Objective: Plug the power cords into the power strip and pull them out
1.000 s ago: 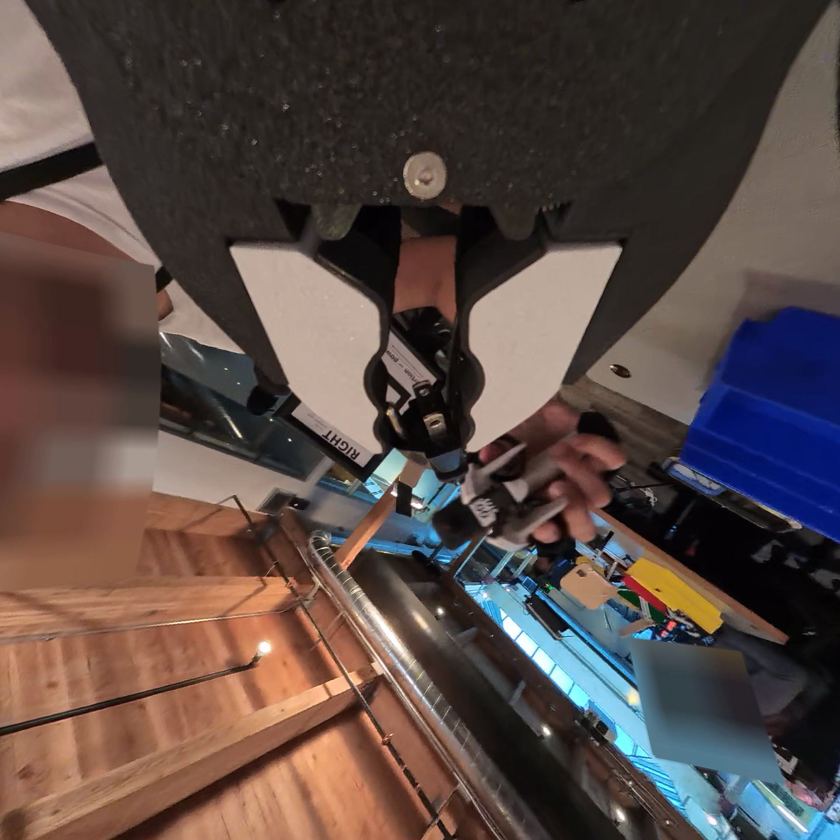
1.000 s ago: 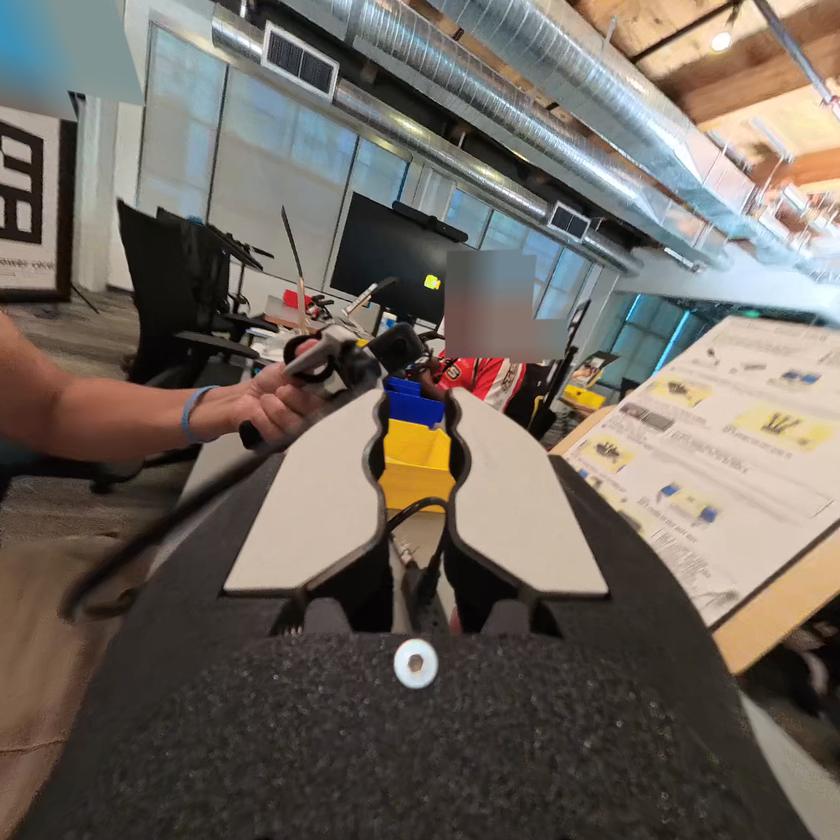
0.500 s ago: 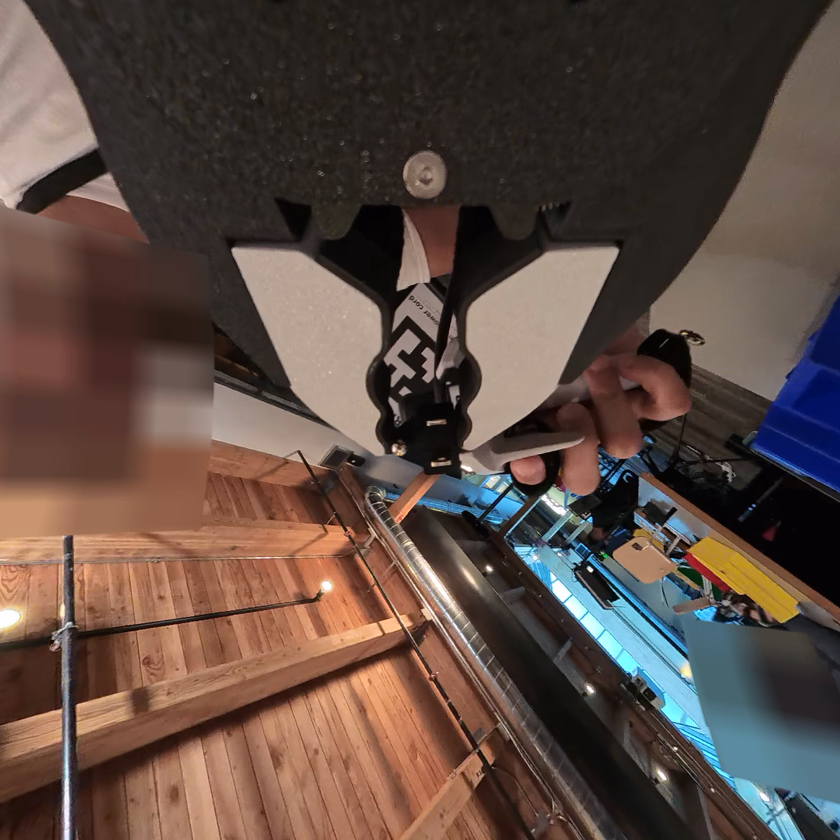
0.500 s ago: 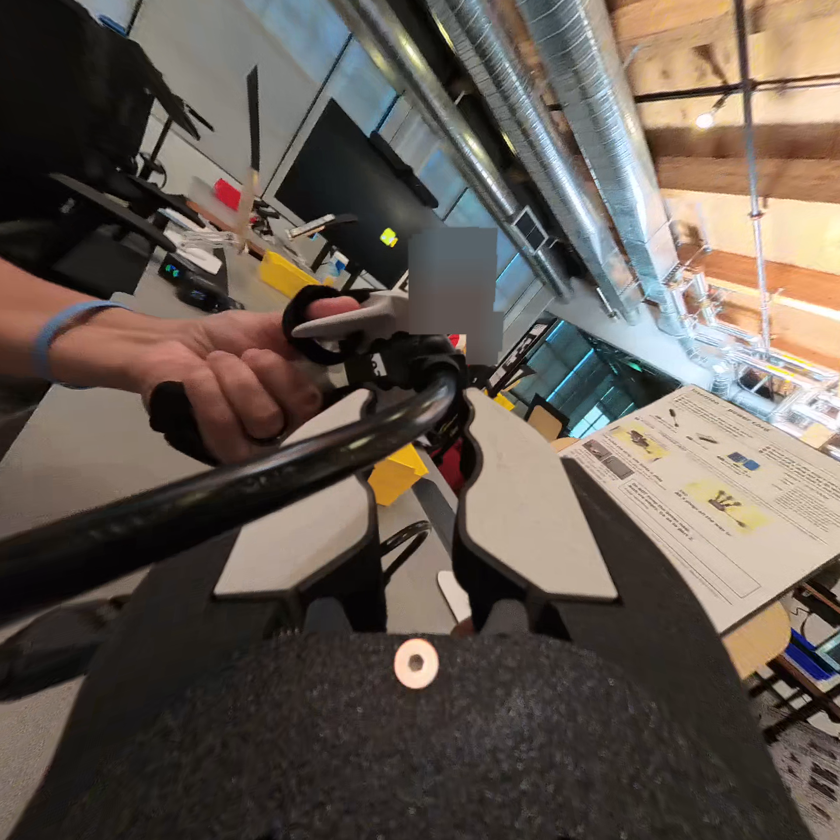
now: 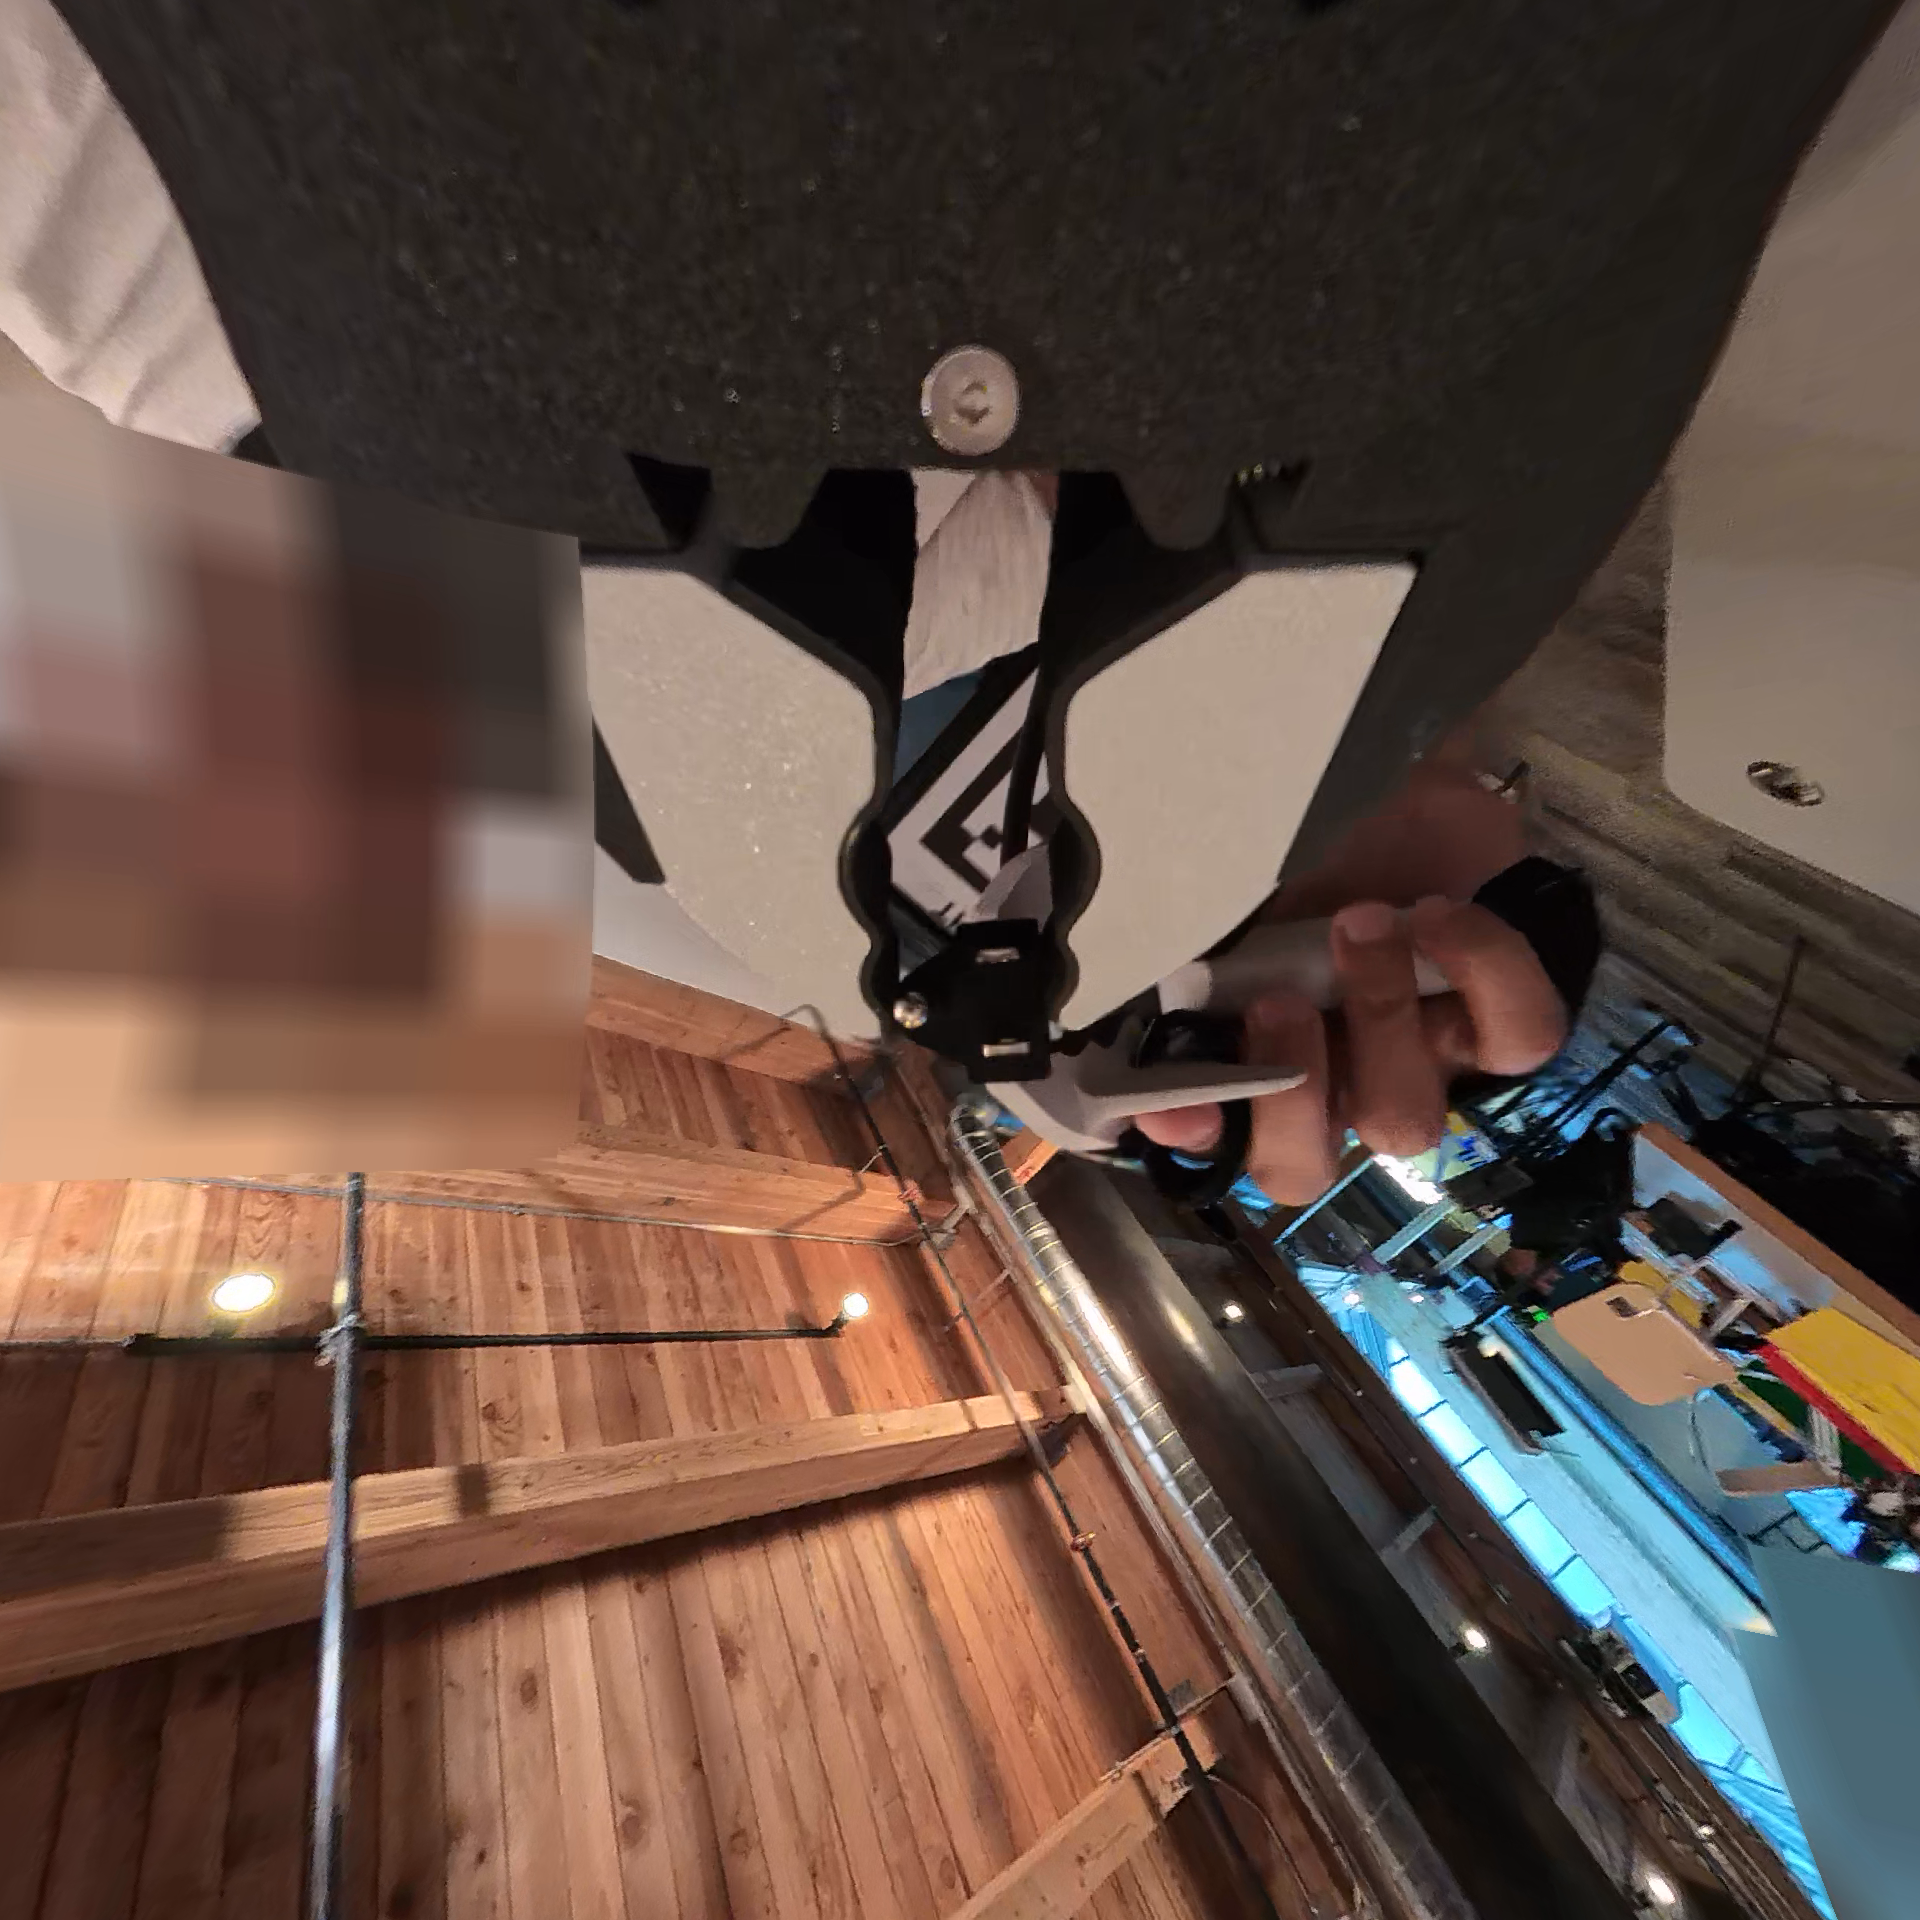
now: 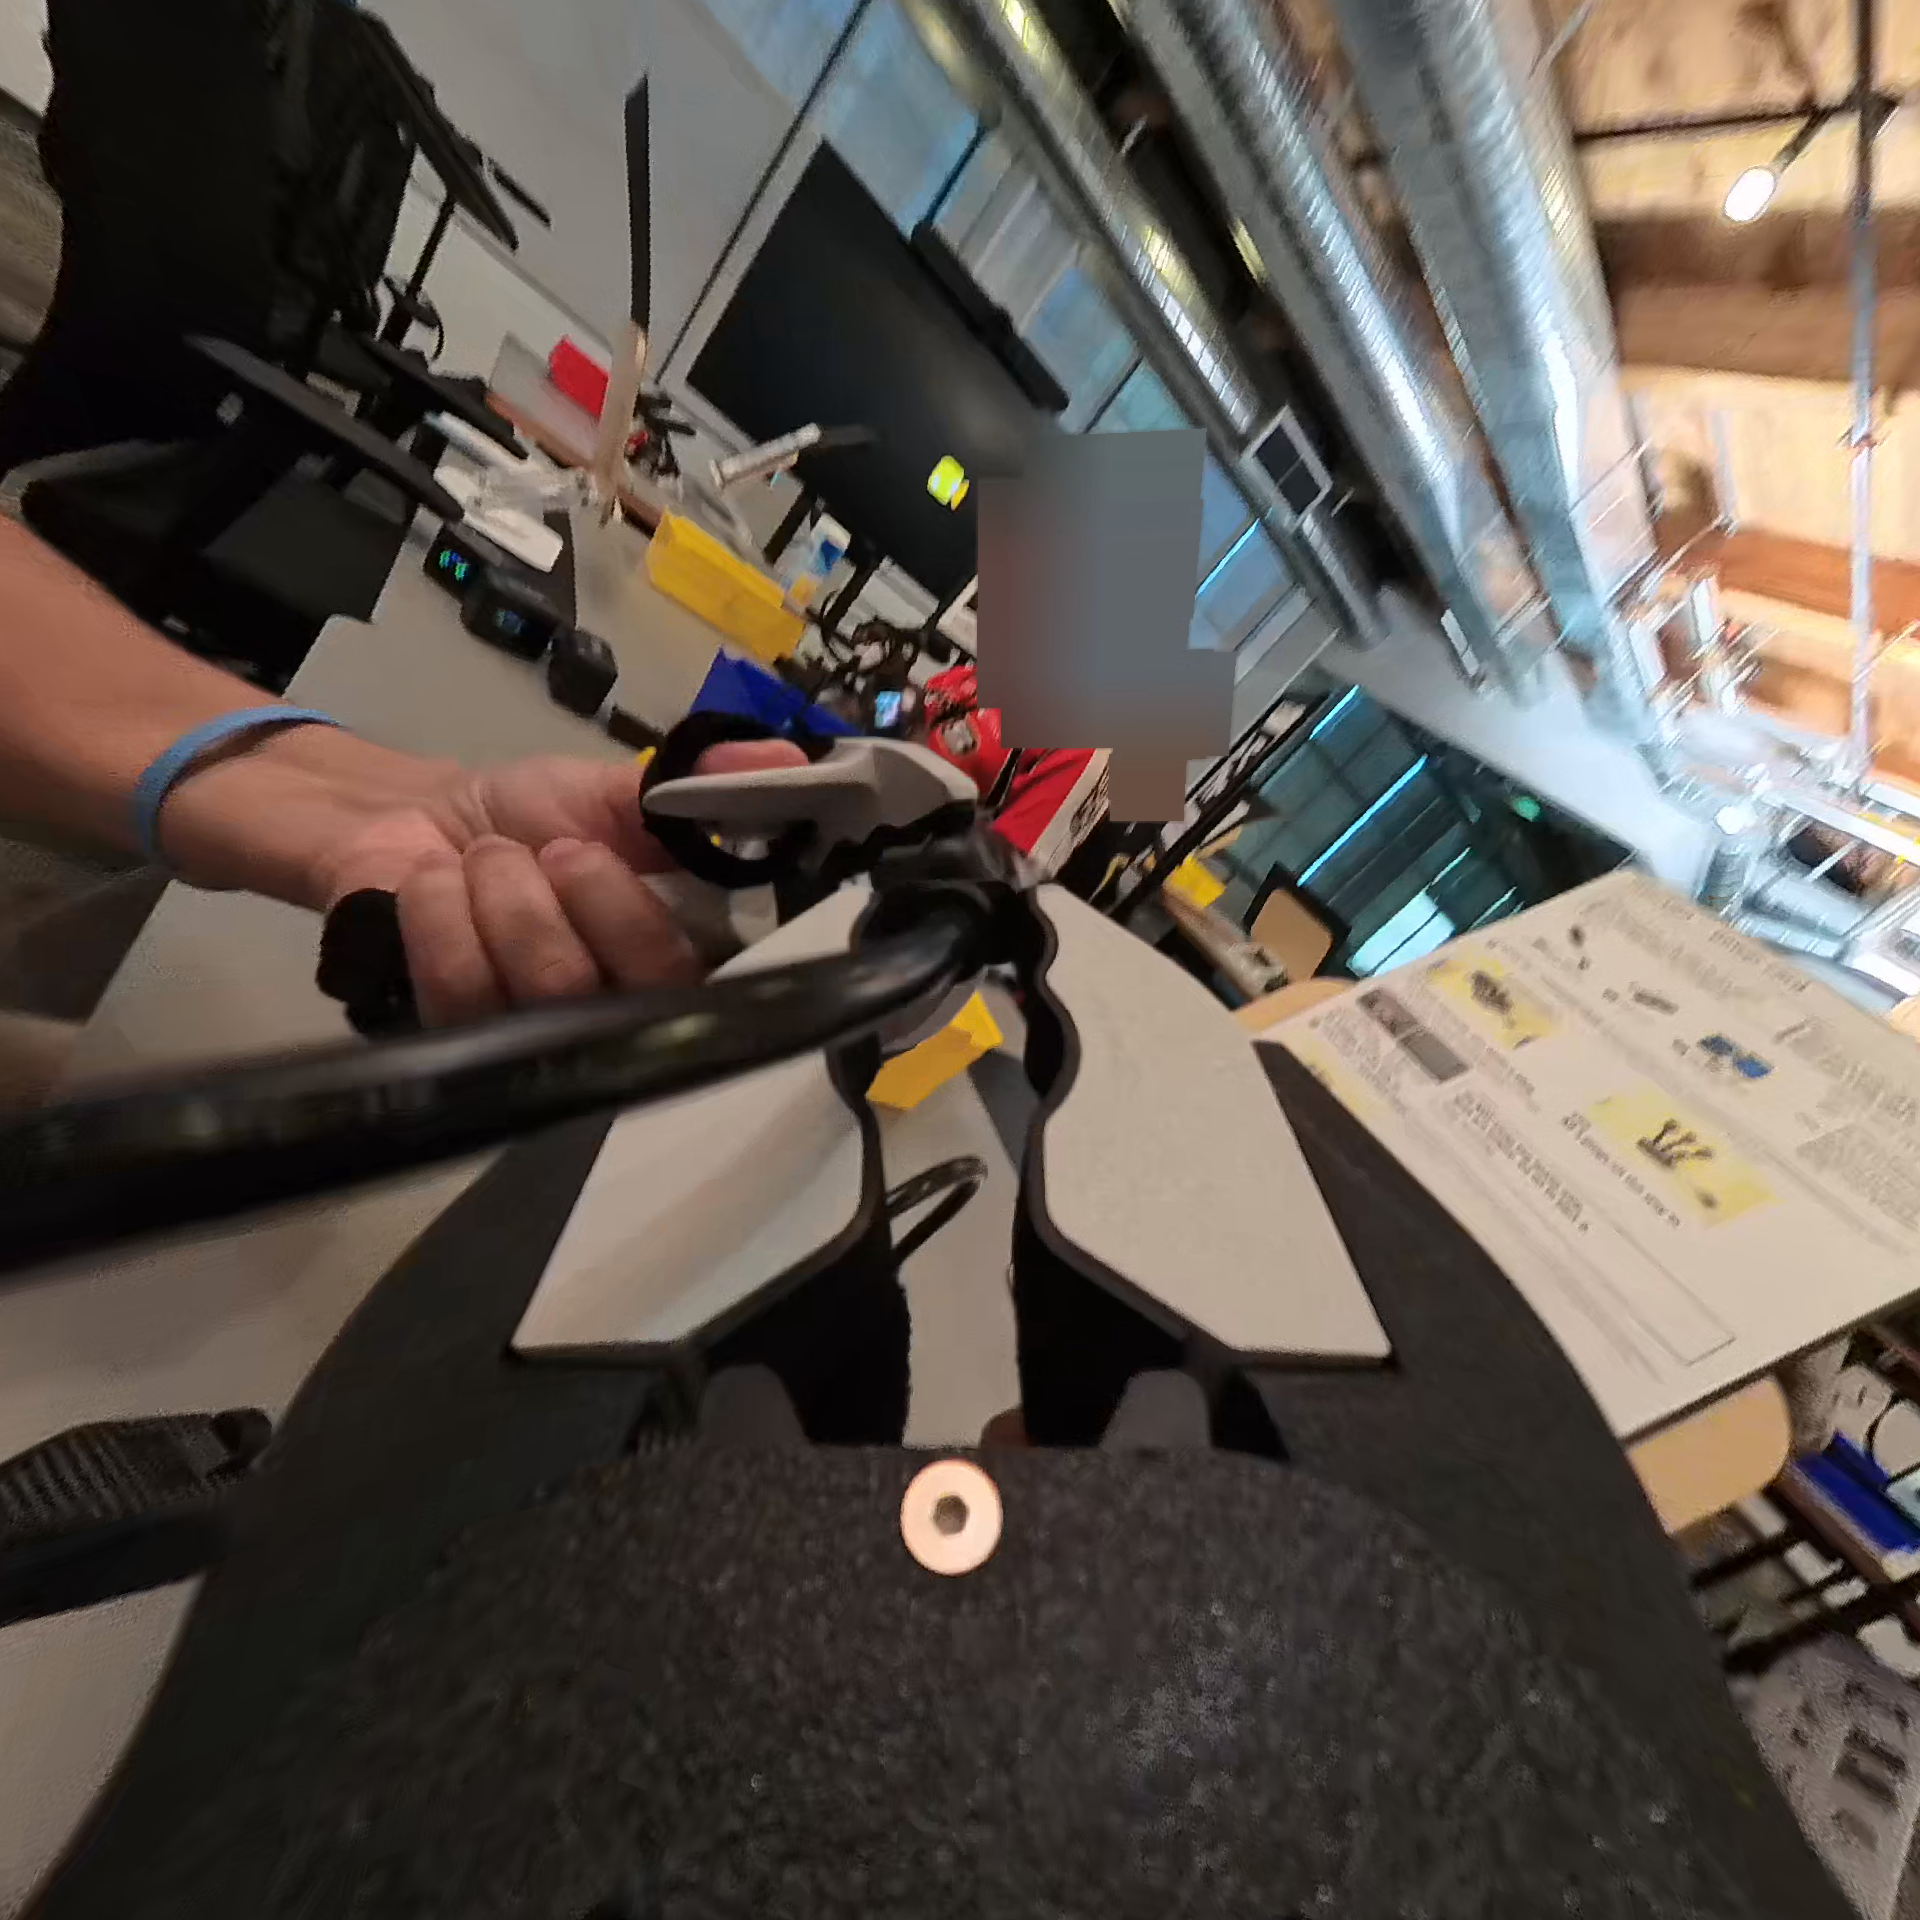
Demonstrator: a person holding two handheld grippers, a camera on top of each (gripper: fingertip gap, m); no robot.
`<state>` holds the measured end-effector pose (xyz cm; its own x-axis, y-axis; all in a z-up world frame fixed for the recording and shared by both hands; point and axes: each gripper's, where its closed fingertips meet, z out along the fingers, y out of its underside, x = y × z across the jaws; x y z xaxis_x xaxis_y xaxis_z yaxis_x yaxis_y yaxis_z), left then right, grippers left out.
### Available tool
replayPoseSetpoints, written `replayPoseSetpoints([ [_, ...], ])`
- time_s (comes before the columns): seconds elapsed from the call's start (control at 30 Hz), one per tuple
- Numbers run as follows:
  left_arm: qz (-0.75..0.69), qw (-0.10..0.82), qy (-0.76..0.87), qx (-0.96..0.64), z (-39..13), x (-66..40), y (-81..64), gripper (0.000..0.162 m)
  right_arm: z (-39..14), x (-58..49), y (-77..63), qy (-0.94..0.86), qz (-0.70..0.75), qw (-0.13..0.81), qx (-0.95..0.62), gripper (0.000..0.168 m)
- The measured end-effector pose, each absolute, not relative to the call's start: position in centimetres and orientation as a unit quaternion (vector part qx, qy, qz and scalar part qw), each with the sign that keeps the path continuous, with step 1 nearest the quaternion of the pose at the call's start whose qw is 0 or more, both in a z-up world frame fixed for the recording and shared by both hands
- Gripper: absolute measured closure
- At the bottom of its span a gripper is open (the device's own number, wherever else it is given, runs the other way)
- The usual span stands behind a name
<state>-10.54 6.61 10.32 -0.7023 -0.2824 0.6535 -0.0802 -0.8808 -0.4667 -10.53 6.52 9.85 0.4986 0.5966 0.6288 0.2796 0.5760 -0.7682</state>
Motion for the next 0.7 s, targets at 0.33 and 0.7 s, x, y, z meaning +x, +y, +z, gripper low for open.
replayPoseSetpoints([
  [0.33, -0.581, 0.347, 0.402, -0.617, 3.6, -16.2, 18.2, 0.123, 9.6, -5.7, 12.3, -0.449, 0.193, 0.642, -0.591, 0.144],
  [0.7, -0.208, 0.287, 0.609, -0.710, -15.1, -15.8, 25.9, 0.108, -3.7, -5.9, 24.7, -0.529, 0.249, 0.340, -0.736, 0.145],
])
